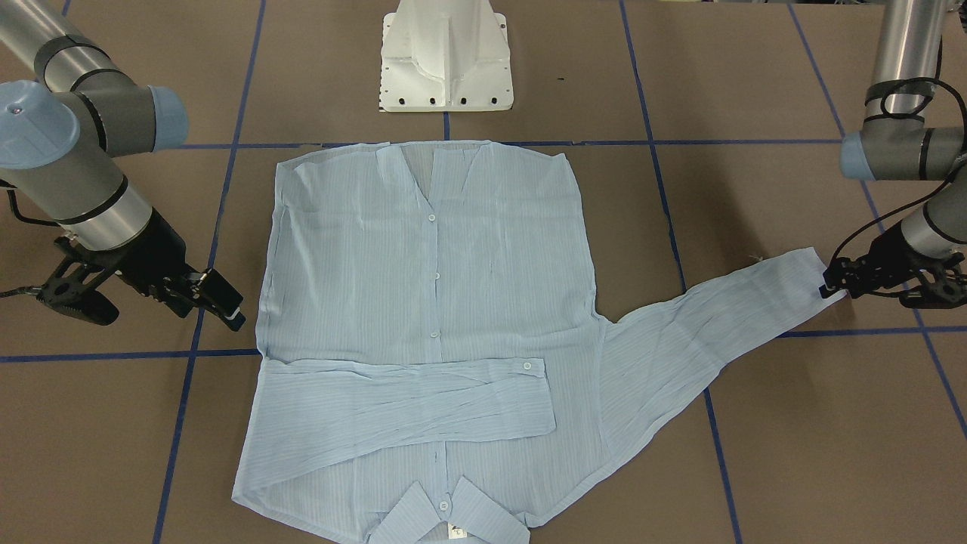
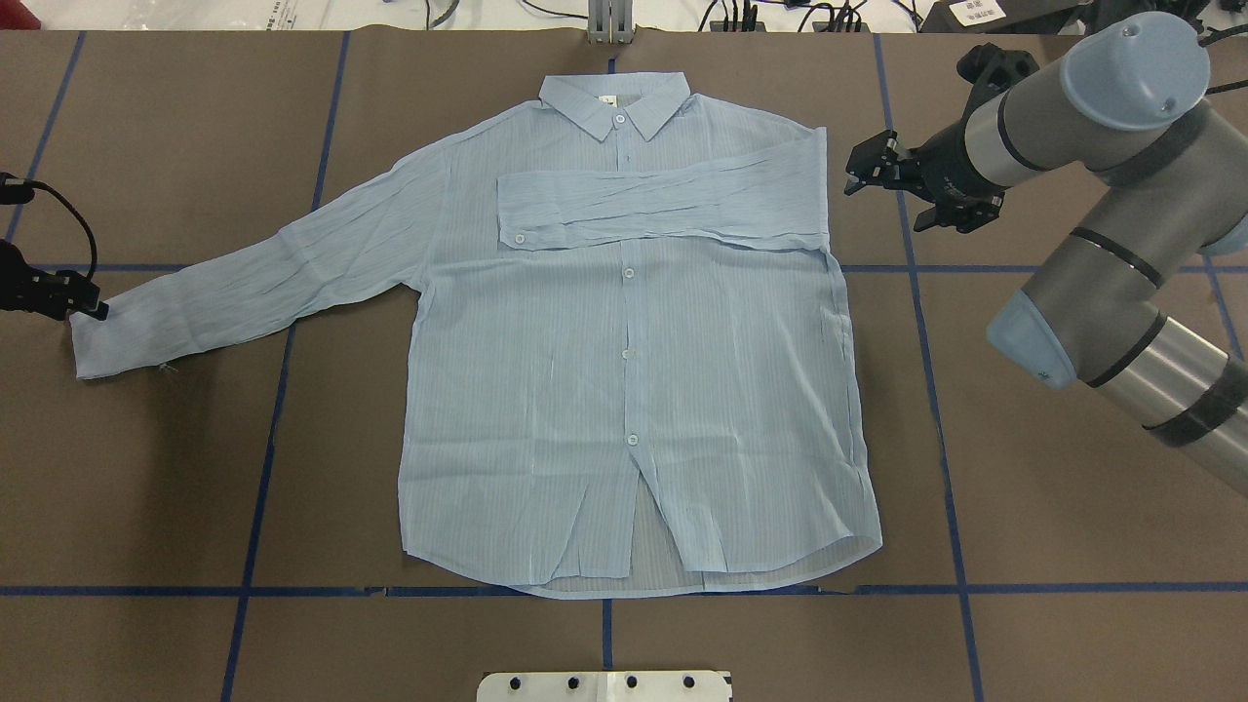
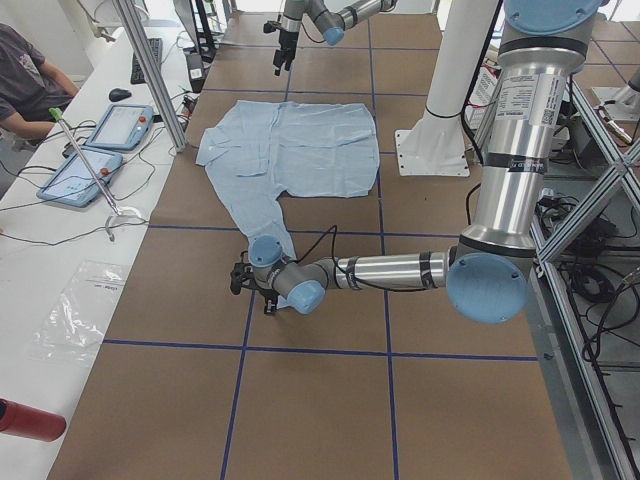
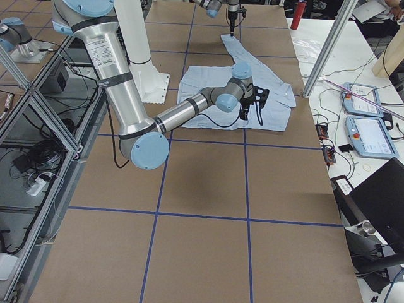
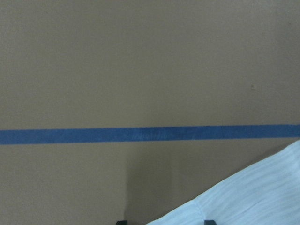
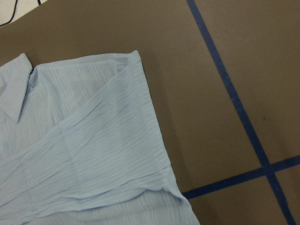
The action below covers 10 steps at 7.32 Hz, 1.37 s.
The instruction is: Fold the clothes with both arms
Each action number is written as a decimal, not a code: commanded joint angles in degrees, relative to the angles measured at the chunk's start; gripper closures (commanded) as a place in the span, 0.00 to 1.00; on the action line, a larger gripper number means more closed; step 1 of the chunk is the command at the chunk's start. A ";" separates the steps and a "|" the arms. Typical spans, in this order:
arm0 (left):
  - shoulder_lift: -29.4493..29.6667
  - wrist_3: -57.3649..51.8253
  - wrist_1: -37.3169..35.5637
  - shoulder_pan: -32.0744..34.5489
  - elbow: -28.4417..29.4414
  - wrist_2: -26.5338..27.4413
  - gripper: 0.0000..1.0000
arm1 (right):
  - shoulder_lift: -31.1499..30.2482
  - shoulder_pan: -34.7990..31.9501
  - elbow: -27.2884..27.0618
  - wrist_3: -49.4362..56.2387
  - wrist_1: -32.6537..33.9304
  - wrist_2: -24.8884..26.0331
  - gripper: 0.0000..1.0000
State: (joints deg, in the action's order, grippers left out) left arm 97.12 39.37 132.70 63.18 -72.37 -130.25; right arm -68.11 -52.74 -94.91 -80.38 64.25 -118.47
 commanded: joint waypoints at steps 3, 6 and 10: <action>0.00 1.66 -0.08 -0.34 0.04 -0.09 0.80 | -0.09 0.00 -0.01 0.05 0.00 0.00 0.01; 0.35 2.46 -0.16 -0.34 -1.10 -0.62 1.00 | -0.18 -0.08 -0.10 -0.03 0.00 0.00 0.01; 1.93 13.31 -0.86 -1.21 -9.59 -5.89 1.00 | -1.58 -0.26 -1.67 0.05 0.00 -0.09 0.01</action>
State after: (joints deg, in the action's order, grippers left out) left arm 98.91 47.85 132.42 62.58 -77.59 -134.97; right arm -68.90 -52.94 -95.77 -80.36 64.25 -118.50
